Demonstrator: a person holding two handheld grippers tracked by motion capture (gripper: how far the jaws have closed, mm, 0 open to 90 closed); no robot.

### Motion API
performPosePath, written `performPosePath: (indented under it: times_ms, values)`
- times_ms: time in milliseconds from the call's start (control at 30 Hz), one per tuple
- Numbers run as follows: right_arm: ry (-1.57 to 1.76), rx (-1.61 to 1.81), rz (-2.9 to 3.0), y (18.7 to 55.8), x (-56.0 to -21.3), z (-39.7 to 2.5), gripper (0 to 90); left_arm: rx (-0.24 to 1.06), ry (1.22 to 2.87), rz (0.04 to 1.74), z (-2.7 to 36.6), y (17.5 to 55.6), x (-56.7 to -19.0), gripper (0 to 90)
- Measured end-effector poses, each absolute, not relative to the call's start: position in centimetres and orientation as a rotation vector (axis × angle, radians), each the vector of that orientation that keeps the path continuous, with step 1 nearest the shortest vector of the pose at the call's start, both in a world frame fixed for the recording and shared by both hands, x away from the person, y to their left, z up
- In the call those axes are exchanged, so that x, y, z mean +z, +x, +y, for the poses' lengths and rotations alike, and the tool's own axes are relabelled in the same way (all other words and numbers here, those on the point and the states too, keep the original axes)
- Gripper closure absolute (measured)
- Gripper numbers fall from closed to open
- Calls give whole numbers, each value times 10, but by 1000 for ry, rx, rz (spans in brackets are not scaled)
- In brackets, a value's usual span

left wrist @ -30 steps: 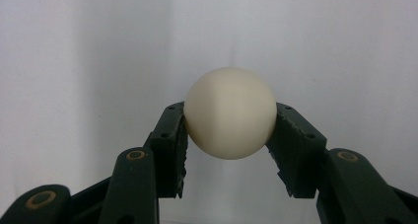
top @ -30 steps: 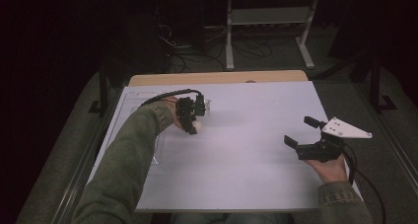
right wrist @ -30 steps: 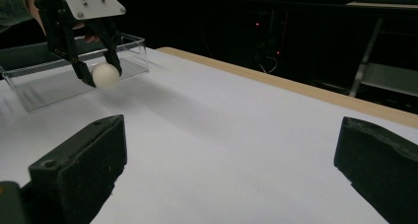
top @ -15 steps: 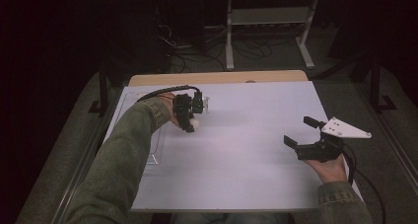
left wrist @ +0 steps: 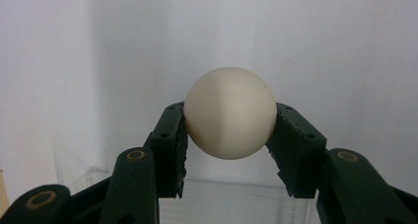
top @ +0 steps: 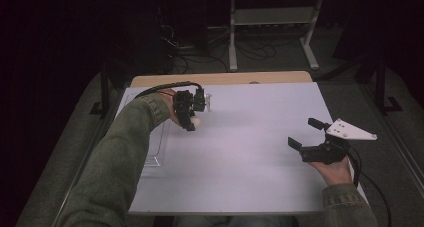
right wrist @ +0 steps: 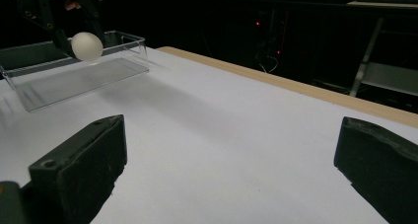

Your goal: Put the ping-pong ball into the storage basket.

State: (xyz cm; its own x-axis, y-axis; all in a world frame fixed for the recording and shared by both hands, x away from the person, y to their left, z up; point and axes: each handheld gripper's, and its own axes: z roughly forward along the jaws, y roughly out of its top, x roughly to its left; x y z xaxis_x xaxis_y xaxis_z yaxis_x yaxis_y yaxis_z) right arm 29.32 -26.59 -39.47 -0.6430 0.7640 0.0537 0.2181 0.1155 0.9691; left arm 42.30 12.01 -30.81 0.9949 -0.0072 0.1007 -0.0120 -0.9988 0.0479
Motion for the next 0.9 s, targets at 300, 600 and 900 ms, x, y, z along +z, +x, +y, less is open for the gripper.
performPosePath:
  times_ms: [300,600,900]
  values:
    - [954,1549,1931,293,-394,-266,0,171,3088,-6,127,418,-291,516]
    - [951,1548,1937,293,-394,-266,0,211,3085,22,141,412,-270,516]
    - [952,1546,1938,293,-395,-266,0,233,3086,49,153,407,-259,517]
